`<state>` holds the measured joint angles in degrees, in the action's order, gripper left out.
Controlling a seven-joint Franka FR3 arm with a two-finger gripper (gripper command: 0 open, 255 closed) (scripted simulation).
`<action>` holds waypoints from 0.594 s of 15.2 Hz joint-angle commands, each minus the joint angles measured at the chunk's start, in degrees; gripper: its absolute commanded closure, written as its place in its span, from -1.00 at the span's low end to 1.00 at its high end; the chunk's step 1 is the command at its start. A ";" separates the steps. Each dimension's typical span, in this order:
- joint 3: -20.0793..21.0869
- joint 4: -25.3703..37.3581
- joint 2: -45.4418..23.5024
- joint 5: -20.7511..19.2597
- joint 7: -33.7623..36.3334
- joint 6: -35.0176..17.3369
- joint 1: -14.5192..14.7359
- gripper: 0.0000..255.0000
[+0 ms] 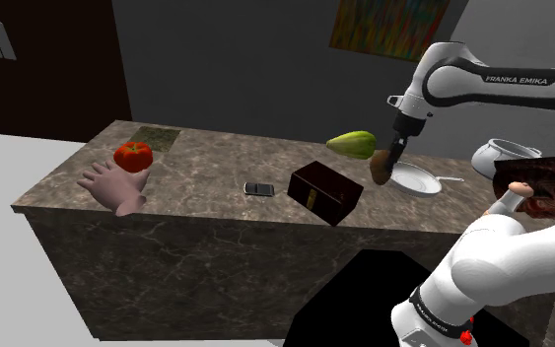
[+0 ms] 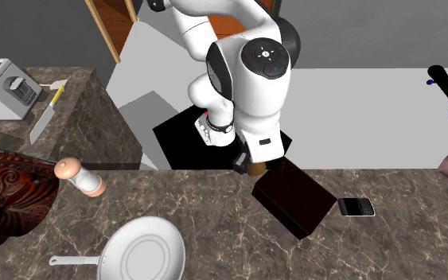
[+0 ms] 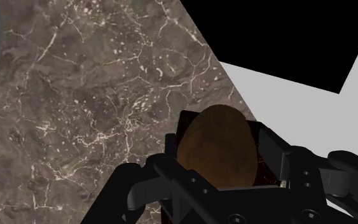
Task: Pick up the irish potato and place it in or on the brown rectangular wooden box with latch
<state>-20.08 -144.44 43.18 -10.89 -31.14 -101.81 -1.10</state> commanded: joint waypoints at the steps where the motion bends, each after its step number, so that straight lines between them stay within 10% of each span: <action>1: 1.18 1.43 -3.25 1.63 1.88 -1.76 1.71 1.00; 9: 5.79 10.26 -16.60 7.48 8.39 -6.00 7.61 1.00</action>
<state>-14.84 -135.82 28.70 -4.20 -23.57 -107.31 5.74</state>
